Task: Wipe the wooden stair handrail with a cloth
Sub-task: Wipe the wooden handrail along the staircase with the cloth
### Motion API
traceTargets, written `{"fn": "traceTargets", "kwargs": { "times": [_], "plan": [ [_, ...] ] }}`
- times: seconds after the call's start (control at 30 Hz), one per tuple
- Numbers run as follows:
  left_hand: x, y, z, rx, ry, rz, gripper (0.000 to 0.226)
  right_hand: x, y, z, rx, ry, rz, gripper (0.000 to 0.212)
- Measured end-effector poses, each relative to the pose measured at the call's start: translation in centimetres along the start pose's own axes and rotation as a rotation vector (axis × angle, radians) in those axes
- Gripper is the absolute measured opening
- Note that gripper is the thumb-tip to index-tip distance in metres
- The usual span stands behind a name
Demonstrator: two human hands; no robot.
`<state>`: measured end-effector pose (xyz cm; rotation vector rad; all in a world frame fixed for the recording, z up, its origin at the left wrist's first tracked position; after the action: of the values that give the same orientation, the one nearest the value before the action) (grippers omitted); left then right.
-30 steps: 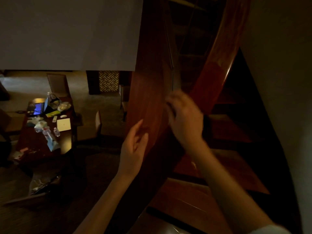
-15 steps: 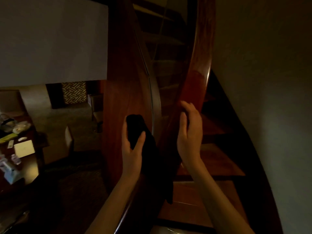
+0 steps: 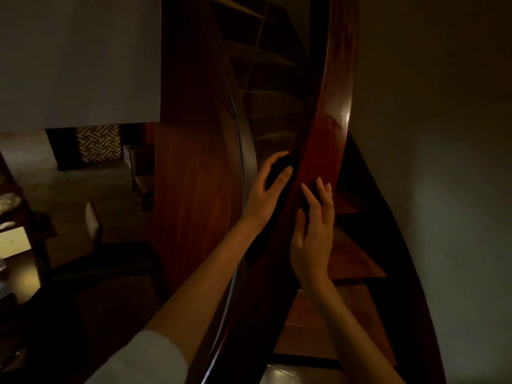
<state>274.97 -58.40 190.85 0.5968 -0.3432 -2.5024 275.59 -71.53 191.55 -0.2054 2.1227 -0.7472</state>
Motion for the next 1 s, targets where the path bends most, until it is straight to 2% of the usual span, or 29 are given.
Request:
{"fn": "traceTargets", "kwargs": {
  "times": [0.1,0.17,0.4,0.5,0.6,0.73,0.8,0.9,1.0],
  "plan": [
    [0.6,-0.6,-0.3,0.066,0.008,0.087,0.021,0.0,-0.1,0.0,-0.019,0.000,-0.004,0.043],
    [3.3,-1.8,-1.4,0.033,-0.011,0.112,0.019,0.1,-0.1,0.0,-0.038,-0.004,-0.004,0.042],
    [18.8,-8.1,-5.7,-0.023,-0.286,0.196,0.018,0.3,-0.2,0.2,-0.190,0.001,0.021,0.039],
    [23.6,-10.1,-6.0,-0.082,-0.363,0.300,0.017,0.3,-0.1,0.3,-0.232,-0.013,0.041,0.038],
    [24.0,-8.9,-3.6,-0.228,-0.254,0.381,0.024,0.3,-0.2,0.5,-0.271,-0.029,0.069,0.037],
    [19.4,-3.9,0.1,-0.471,-0.011,0.313,0.027,0.6,0.0,0.7,-0.327,-0.035,0.033,0.037],
    [17.1,-1.7,1.4,-0.555,0.085,0.321,0.032,1.5,-0.2,0.9,-0.476,-0.025,-0.023,0.037],
    [15.1,1.2,2.2,-0.472,0.141,0.405,0.027,3.7,-1.0,1.7,-0.753,0.032,-0.123,0.037],
    [13.6,3.9,2.4,-0.151,0.131,0.555,0.029,4.7,-2.1,2.6,-0.959,0.152,-0.230,0.034]
  ]
}}
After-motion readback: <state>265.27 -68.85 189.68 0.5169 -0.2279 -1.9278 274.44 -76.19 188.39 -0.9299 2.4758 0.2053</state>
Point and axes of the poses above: each hand's wrist, its own x-axis away from the middle knuckle, its own y-axis out of the palm, z = x × y, the point moved 8 cm from there along -x, towards the middle knuckle, and after that the axes turned 3 degrees about x, right-handed, at the moved point
